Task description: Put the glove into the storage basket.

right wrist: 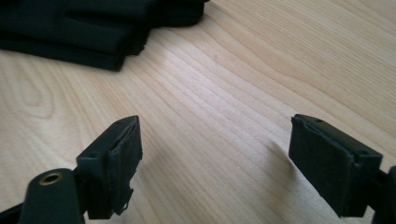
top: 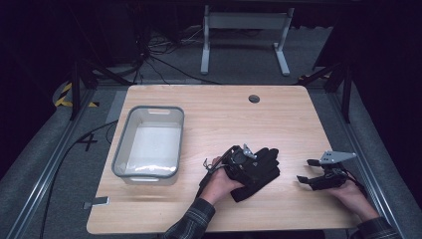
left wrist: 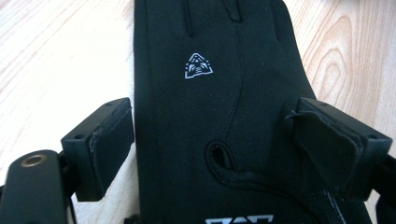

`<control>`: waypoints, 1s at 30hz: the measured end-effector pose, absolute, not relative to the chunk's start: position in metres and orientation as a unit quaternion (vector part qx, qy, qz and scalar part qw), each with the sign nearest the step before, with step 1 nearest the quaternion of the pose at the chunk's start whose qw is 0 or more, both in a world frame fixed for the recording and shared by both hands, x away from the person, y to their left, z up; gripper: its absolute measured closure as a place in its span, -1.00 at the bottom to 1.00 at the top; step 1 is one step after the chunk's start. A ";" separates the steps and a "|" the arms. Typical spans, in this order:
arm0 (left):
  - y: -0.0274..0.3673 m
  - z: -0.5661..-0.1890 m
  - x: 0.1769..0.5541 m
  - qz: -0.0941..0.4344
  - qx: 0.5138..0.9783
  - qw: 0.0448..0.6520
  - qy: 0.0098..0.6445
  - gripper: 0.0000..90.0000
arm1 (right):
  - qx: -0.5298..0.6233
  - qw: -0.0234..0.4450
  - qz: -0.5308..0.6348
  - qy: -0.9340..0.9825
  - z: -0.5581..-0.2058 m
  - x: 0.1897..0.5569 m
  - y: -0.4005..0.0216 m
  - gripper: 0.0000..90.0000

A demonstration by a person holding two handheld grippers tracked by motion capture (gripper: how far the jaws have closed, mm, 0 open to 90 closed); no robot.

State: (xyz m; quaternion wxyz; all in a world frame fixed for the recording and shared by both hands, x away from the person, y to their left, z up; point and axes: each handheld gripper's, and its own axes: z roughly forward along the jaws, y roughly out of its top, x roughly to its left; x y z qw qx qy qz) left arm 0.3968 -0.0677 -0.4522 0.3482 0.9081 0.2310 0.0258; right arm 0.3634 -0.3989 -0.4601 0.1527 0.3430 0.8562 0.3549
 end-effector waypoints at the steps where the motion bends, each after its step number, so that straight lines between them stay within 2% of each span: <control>1: -0.068 -0.452 0.397 0.026 0.908 0.348 0.231 -0.70 | 0.343 0.153 0.355 0.856 -0.460 0.363 -0.399 -0.62; 11: -0.069 -0.458 0.398 0.021 0.914 0.336 0.227 -0.66 | 0.342 0.158 0.357 0.855 -0.466 0.364 -0.398 -0.72; 16: -0.069 -0.457 0.396 0.024 0.916 0.335 0.217 -0.52 | 0.344 0.160 0.360 0.852 -0.467 0.365 -0.398 -0.79; 19: -0.068 -0.456 0.396 0.020 0.918 0.336 0.209 -0.30 | 0.344 0.161 0.360 0.852 -0.467 0.366 -0.398 -0.80; 20: -0.068 -0.455 0.395 0.013 0.920 0.334 0.205 -0.30 | 0.344 0.161 0.360 0.852 -0.467 0.366 -0.398 -0.80; 22: -0.068 -0.454 0.395 0.003 0.922 0.337 0.192 -0.01 | 0.343 0.159 0.359 0.853 -0.467 0.366 -0.398 -0.82; 25: -0.069 -0.453 0.395 -0.009 0.923 0.335 0.187 0.26 | 0.343 0.159 0.358 0.854 -0.467 0.366 -0.398 -0.83; 30: -0.069 -0.452 0.396 -0.032 0.921 0.334 0.200 0.47 | 0.342 0.158 0.357 0.855 -0.467 0.366 -0.398 -0.84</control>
